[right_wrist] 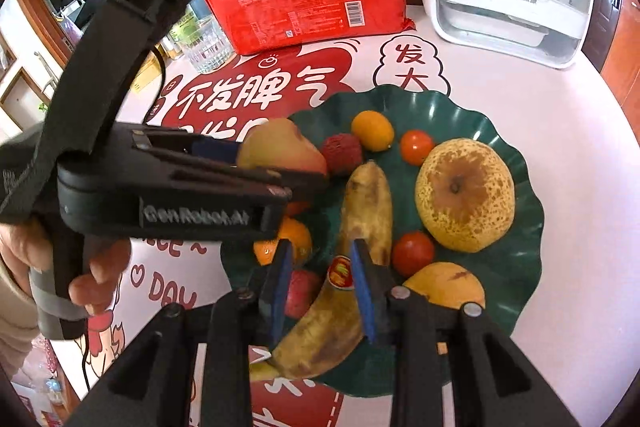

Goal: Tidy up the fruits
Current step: 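Lower the apple and lychee onto the plate and open both tools, then lift both tools away from the plate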

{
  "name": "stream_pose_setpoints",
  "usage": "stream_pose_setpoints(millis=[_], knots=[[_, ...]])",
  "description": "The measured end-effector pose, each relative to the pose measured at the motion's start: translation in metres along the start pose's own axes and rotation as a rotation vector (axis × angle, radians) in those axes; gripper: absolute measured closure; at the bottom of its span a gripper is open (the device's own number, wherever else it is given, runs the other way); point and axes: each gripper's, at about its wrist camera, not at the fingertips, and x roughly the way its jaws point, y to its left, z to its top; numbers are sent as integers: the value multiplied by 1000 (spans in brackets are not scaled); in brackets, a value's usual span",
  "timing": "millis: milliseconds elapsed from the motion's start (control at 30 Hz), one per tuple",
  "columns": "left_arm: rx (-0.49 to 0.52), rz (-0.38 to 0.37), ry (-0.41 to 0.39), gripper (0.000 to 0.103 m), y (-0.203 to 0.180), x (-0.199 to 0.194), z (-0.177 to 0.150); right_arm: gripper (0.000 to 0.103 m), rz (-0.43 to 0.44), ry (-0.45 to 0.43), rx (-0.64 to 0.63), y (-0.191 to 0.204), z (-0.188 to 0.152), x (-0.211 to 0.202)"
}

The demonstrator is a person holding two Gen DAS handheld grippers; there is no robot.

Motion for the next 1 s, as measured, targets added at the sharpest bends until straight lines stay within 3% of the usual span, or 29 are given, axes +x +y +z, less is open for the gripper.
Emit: stream_pose_setpoints(millis=[133,267,633,1000], knots=[[6,-23,15,26,-9,1,0,72,-6,2,-7,0,-1,0],[54,19,-12,20,-20,-10,-2,71,-6,-1,2,1,-2,-3],[61,68,-91,15,-26,-53,-21,70,-26,-13,16,4,-13,-20],[13,117,-139,10,-27,-101,-72,70,-40,-41,62,9,-33,-47]])
